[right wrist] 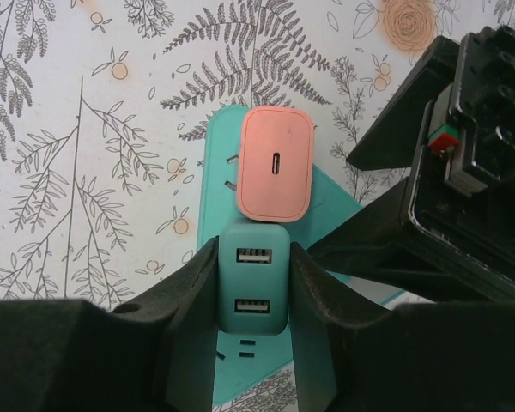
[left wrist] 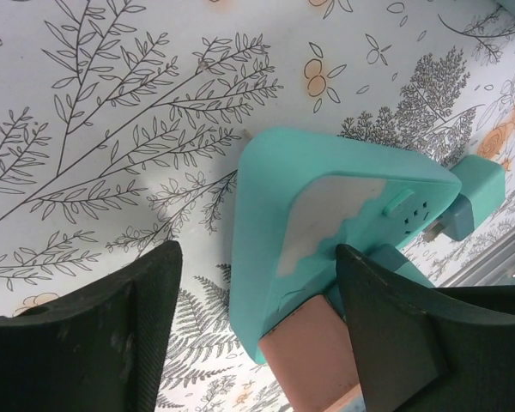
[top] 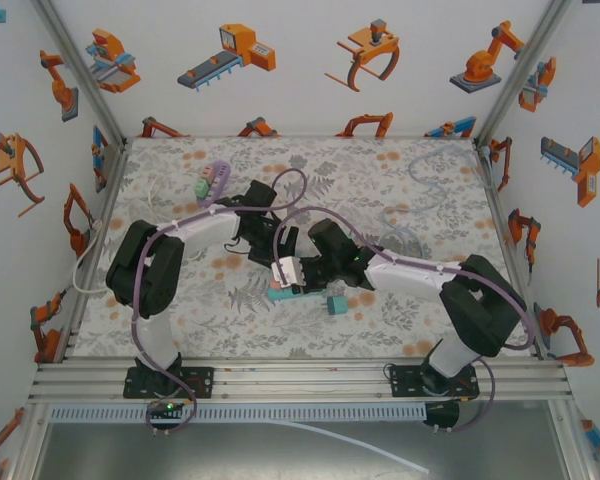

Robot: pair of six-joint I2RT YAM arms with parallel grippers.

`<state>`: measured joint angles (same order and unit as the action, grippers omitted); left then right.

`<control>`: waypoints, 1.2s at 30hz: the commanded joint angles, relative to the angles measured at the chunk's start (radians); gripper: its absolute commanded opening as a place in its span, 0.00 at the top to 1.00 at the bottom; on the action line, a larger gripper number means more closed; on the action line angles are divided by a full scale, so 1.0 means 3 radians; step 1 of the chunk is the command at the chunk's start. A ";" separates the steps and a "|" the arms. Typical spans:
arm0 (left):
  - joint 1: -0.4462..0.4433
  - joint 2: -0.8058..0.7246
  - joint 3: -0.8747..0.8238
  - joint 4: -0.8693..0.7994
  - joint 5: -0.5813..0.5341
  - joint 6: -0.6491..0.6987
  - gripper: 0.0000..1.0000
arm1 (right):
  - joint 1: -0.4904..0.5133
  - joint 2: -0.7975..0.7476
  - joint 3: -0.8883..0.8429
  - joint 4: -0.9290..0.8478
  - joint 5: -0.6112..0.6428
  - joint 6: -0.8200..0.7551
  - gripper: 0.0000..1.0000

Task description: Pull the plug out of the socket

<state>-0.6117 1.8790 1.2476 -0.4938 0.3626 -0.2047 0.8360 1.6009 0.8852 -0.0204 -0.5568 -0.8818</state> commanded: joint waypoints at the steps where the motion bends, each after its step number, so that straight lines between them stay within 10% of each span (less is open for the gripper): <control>1: 0.0032 0.0292 0.0017 -0.0327 -0.0619 0.0167 0.35 | -0.0019 0.0138 0.0211 0.0159 -0.0269 -0.0231 0.82; 13: 0.0040 0.0592 0.0142 -0.0583 -0.1310 0.0375 0.39 | -0.0113 0.0110 0.0524 -0.0137 -0.0239 0.0219 0.85; 36: 0.0127 0.0598 0.0136 -0.0509 -0.1285 0.0339 0.40 | 0.0112 -0.0160 0.0386 -0.0301 0.0190 -0.0202 0.90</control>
<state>-0.6060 1.9427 1.3636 -0.6205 0.3080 -0.1822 0.8566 1.6375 0.9878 -0.1448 -0.4725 -0.9031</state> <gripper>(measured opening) 0.601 0.339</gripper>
